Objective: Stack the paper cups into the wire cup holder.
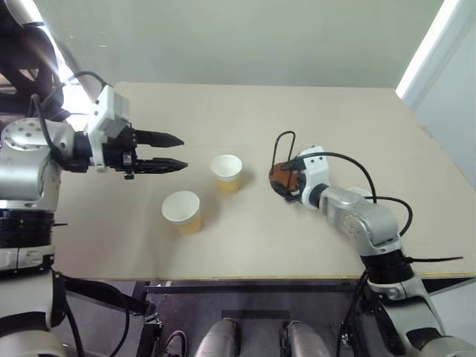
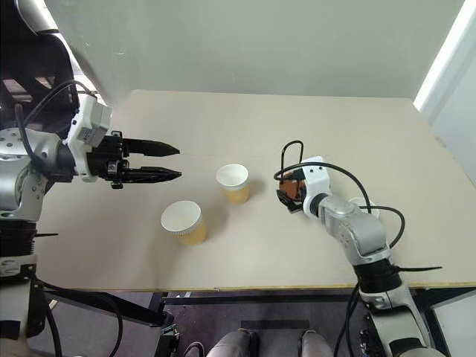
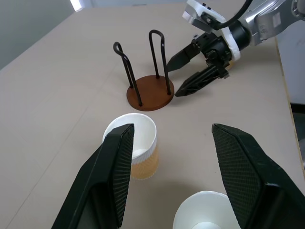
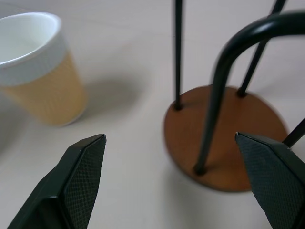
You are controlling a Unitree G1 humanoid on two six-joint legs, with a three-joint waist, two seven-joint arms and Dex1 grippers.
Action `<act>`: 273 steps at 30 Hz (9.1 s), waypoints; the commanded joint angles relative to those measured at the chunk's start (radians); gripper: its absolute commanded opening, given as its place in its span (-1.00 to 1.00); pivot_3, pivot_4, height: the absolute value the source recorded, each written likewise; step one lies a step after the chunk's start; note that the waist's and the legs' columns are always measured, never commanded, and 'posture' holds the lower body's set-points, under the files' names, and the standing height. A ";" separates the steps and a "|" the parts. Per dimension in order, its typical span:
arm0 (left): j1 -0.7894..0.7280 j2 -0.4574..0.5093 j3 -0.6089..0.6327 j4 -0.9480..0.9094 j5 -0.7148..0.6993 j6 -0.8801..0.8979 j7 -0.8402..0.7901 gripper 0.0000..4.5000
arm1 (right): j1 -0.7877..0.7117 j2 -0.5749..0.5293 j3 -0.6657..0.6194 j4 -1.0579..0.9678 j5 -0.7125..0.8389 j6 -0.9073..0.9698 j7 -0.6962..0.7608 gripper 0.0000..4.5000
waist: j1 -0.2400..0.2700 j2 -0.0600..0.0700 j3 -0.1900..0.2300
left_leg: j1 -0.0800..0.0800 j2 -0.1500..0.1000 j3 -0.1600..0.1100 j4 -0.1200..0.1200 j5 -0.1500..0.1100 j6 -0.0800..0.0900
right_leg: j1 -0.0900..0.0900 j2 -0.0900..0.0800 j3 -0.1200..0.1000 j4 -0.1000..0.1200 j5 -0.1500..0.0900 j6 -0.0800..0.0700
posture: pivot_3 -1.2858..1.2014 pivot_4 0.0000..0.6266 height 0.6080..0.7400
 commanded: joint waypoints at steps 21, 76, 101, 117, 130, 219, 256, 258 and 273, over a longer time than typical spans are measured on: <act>-0.014 0.015 0.027 -0.034 -0.020 -0.005 0.016 0.26 | 0.051 -0.031 0.020 -0.152 -0.072 0.009 0.230 -0.98 | 0.001 0.000 0.000 | 0.000 0.004 0.000 -0.001 0.002 -0.009 | 0.000 0.002 -0.002 0.001 -0.001 -0.007 | 0.03 -0.52 1.00; -0.031 -0.006 0.012 -0.026 -0.003 -0.017 0.007 0.26 | 0.037 -0.325 0.236 -0.053 -0.136 -0.510 1.213 -0.98 | -0.005 -0.003 -0.001 | 0.002 0.007 0.000 -0.002 0.006 -0.006 | 0.002 0.004 -0.001 0.000 0.001 -0.012 | 0.03 -0.52 1.00; -0.026 -0.005 0.016 -0.034 -0.007 -0.018 0.015 0.26 | -0.018 -0.299 0.236 0.021 -0.193 -0.528 1.251 0.09 | -0.006 -0.003 0.000 | 0.002 0.007 0.000 -0.002 0.006 -0.007 | 0.001 0.004 -0.001 0.000 0.002 -0.014 | 0.03 -0.52 1.00; -0.047 0.031 0.019 -0.006 -0.007 -0.042 -0.050 0.26 | -0.026 -0.558 0.059 -0.217 -0.089 -0.301 1.282 0.40 | -0.005 -0.004 0.001 | 0.001 0.007 0.000 -0.004 0.006 -0.007 | 0.000 0.004 -0.001 0.000 0.002 -0.015 | 0.03 -0.52 1.00; -0.113 0.042 0.010 0.042 -0.046 -0.058 -0.153 0.26 | 0.165 -0.916 -0.315 -0.365 -0.059 -0.179 1.164 0.40 | -0.001 -0.005 0.002 | 0.001 0.007 0.000 -0.007 0.004 -0.008 | 0.000 0.004 0.000 -0.001 -0.003 -0.013 | 0.03 -0.52 1.00; 0.401 0.049 0.296 -0.232 -0.278 0.041 0.065 0.26 | -0.384 -0.477 0.035 -0.464 0.202 0.136 0.958 -0.98 | -0.008 -0.007 0.002 | 0.003 0.009 -0.002 -0.005 0.006 -0.004 | -0.002 0.009 0.000 0.002 -0.006 -0.018 | 0.03 -0.52 1.00; 0.456 0.059 0.333 -0.276 -0.292 0.053 0.091 0.26 | -0.296 -0.482 0.197 -0.440 0.067 0.008 0.996 -0.98 | -0.009 -0.007 0.001 | 0.003 0.010 -0.002 -0.005 0.004 -0.011 | -0.002 0.010 0.000 0.004 -0.003 -0.023 | 0.03 -0.52 1.00; 0.456 0.058 0.333 -0.276 -0.291 0.052 0.091 0.26 | -0.293 -0.481 0.197 -0.441 0.067 0.003 1.000 -0.98 | -0.009 -0.007 0.001 | 0.003 0.010 -0.002 -0.005 0.004 -0.011 | -0.002 0.010 0.000 0.004 -0.003 -0.023 | 0.03 -0.52 1.00; 0.457 0.126 0.312 -0.242 -0.239 0.041 0.052 0.26 | -0.330 -0.506 0.162 -0.390 0.013 -0.048 1.017 0.34 | -0.009 -0.007 0.001 | 0.003 0.011 -0.002 -0.005 0.004 -0.011 | -0.003 0.010 0.000 0.004 -0.003 -0.023 | 0.03 -0.52 1.00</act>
